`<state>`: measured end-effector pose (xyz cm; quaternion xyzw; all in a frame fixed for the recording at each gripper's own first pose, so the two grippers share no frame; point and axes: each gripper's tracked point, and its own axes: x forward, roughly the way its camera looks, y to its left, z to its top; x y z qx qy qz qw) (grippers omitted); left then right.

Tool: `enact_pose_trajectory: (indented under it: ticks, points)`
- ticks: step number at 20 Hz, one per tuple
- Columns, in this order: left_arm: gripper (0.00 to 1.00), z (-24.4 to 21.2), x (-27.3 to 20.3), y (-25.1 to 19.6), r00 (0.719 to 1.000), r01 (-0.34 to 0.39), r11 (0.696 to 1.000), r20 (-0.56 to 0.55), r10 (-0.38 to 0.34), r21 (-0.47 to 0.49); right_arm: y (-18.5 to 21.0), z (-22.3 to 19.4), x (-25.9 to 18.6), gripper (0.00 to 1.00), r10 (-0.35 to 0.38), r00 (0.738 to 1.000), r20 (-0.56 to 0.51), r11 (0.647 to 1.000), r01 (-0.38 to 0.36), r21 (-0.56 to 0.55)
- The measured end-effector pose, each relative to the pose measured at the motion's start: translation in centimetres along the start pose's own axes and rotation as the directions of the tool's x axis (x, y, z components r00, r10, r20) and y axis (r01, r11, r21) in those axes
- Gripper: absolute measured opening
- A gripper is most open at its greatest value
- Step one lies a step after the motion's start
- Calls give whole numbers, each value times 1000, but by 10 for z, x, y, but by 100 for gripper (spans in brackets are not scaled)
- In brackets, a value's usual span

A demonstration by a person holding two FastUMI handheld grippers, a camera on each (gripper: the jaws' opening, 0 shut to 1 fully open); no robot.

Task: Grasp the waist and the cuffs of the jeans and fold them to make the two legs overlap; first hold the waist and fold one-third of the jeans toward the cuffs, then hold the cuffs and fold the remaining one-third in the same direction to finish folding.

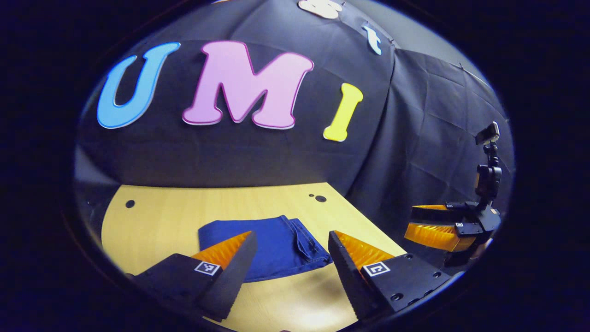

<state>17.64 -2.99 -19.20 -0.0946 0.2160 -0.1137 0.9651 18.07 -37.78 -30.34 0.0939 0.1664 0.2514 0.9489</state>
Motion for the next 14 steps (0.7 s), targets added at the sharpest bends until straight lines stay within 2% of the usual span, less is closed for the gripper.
enact_pose_trajectory:
  ticks: [2,5,7,10,12,14]
  points:
    - [97,-3,-51,11,996,-58,998,64,55,33,16,4,-17,96,-7,1000,21,999,8,-36]
    - [96,7,-120,21,981,-145,989,135,140,28,59,19,-47,97,12,996,86,997,-6,-77]
    - [97,17,-160,20,963,-184,982,210,171,42,72,35,-64,97,-11,990,138,990,30,-137]
    - [96,14,-203,21,936,-256,965,264,232,60,88,57,-93,96,-32,974,224,982,73,-176]
    - [96,18,-222,16,925,-263,964,295,239,43,95,65,-109,96,-27,965,260,982,74,-171]
    - [96,23,-235,14,919,-262,965,312,242,22,110,64,-116,96,10,967,256,987,31,-156]
